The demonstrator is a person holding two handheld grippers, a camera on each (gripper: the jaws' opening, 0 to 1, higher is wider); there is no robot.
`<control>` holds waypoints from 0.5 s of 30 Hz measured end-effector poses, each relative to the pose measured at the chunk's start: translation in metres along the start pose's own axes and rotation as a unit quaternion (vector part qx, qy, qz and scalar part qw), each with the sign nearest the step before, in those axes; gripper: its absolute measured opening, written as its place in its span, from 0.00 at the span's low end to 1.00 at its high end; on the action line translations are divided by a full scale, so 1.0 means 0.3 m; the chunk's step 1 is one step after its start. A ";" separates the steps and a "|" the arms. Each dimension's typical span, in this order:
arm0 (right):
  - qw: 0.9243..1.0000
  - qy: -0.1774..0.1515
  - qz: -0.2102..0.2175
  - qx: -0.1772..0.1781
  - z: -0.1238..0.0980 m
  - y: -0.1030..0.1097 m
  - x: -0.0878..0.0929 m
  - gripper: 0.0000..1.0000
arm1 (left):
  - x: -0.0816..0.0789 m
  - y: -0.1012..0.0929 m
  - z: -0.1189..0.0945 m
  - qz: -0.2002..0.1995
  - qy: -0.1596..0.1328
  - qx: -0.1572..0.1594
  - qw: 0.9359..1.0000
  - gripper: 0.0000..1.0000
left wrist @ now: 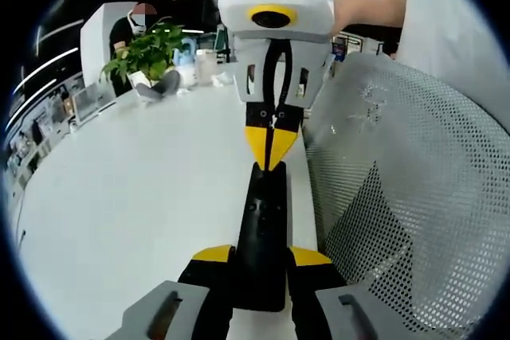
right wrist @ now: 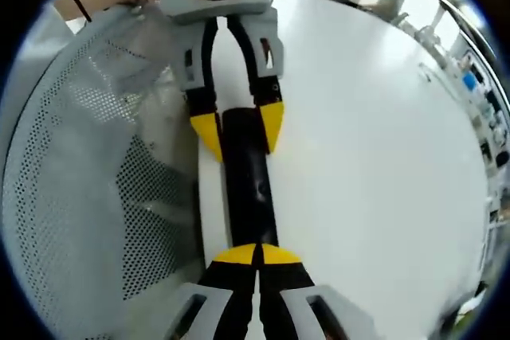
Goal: Press the specified remote control buttons in sequence, fully releasing each button before pressing the next.
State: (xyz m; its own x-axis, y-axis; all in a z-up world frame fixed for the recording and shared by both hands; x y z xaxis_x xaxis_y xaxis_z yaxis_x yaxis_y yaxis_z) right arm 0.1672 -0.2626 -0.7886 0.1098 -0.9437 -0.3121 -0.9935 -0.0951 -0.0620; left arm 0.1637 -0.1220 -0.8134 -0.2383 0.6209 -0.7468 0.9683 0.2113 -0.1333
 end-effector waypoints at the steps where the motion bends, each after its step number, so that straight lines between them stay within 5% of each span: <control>1: 1.000 -0.003 -0.003 0.002 -0.001 0.001 0.002 0.00 | 0.000 0.000 0.000 0.000 0.000 0.000 1.000 0.26; 15: 0.989 -0.099 0.104 0.034 -0.007 0.011 0.039 0.00 | 0.002 0.001 -0.002 0.000 0.000 -0.001 1.000 0.26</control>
State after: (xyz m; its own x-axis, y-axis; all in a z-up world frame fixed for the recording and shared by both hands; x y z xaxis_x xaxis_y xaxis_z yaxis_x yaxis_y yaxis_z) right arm 0.1650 -0.2747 -0.7905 -0.0859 -0.8597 -0.5035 -0.9918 0.1215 -0.0383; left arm 0.1637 -0.1212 -0.8136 -0.2390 0.6203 -0.7471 0.9680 0.2133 -0.1325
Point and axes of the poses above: the point that each gripper's makers call its tool centre point, and the gripper's own axes: z roughly forward along the fingers, y roughly to its left, x roughly out of its underside, the point moved 7 cm from there along -z, roughly backward along the fingers, and after that the axes turned 9 degrees about -z, right-handed, at the moved point
